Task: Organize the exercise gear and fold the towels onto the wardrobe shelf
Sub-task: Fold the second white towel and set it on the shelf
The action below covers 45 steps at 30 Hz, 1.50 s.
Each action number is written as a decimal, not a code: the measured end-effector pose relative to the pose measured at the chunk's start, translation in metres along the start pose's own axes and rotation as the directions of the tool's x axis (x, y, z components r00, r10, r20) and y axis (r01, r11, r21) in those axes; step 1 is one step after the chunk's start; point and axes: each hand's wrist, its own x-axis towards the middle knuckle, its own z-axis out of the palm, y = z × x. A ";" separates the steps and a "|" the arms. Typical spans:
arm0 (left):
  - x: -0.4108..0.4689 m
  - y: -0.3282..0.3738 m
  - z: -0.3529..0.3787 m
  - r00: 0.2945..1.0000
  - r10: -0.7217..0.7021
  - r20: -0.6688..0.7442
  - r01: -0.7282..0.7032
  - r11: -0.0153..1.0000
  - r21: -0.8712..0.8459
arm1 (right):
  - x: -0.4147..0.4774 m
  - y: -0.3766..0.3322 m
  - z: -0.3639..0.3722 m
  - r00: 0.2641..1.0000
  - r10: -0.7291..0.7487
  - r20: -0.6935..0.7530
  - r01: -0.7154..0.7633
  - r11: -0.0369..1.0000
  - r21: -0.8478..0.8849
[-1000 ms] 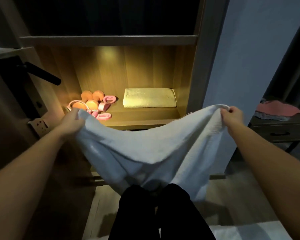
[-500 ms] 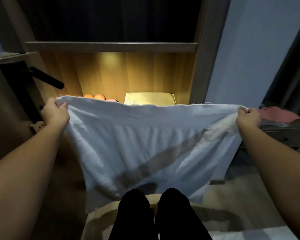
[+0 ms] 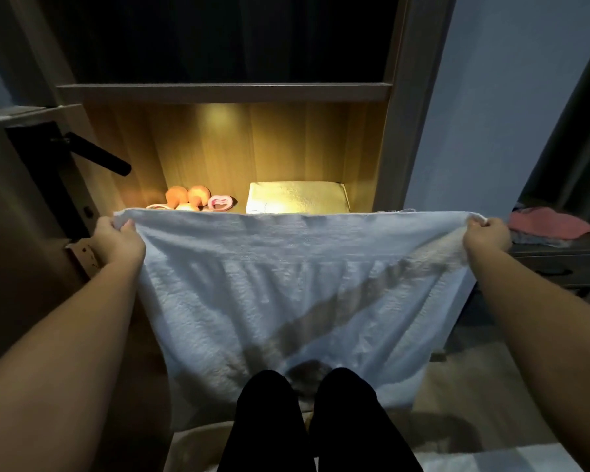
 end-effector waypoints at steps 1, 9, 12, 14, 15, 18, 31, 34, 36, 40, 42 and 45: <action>0.000 0.000 0.002 1.000 -0.020 0.000 0.020 1.000 -0.003 | 0.000 0.001 -0.001 1.000 -0.009 0.002 0.009 1.000 -0.008; 0.002 -0.006 0.010 0.997 -0.081 -0.015 0.081 0.996 0.026 | 0.001 0.005 -0.007 0.998 0.040 0.057 -0.039 0.999 -0.021; 0.002 -0.008 0.008 0.997 -0.076 -0.021 0.077 0.997 0.018 | 0.000 0.005 -0.009 0.997 0.047 0.064 -0.045 0.999 -0.025; 0.002 -0.009 0.006 0.997 -0.075 -0.021 0.076 0.997 0.028 | -0.001 0.005 -0.011 0.997 0.048 0.068 -0.046 0.998 -0.040; 0.003 -0.010 0.005 0.997 -0.077 -0.016 0.078 0.997 0.030 | -0.002 0.005 -0.012 0.996 0.048 0.072 -0.045 0.998 -0.047; 0.005 -0.014 0.002 0.994 -0.111 -0.017 0.111 0.994 0.011 | -0.005 0.006 -0.014 0.995 0.015 0.096 -0.008 0.997 -0.071; -0.001 -0.013 -0.015 0.984 -0.174 -0.024 0.173 0.984 -0.044 | -0.020 0.001 -0.026 0.989 -0.006 0.147 0.030 0.987 -0.161; 0.000 -0.014 -0.020 0.976 -0.214 -0.042 0.212 0.976 -0.047 | -0.023 -0.002 -0.027 0.989 -0.010 0.150 0.030 0.991 -0.131; 0.001 -0.016 -0.023 0.976 -0.216 -0.033 0.215 0.976 -0.030 | -0.025 -0.003 -0.028 0.991 -0.004 0.132 0.018 0.994 -0.105; -0.003 -0.015 -0.026 0.985 -0.165 -0.042 0.166 0.986 0.030 | -0.029 -0.007 -0.028 0.994 -0.011 0.108 0.020 0.997 -0.077; -0.006 -0.010 -0.027 0.985 -0.171 -0.036 0.172 0.985 0.019 | -0.031 -0.006 -0.028 0.990 -0.070 0.122 0.070 0.998 -0.002; -0.009 0.004 -0.029 0.974 -0.226 0.029 0.228 0.968 -0.103 | -0.033 -0.011 -0.028 0.964 -0.194 0.185 0.163 0.972 0.167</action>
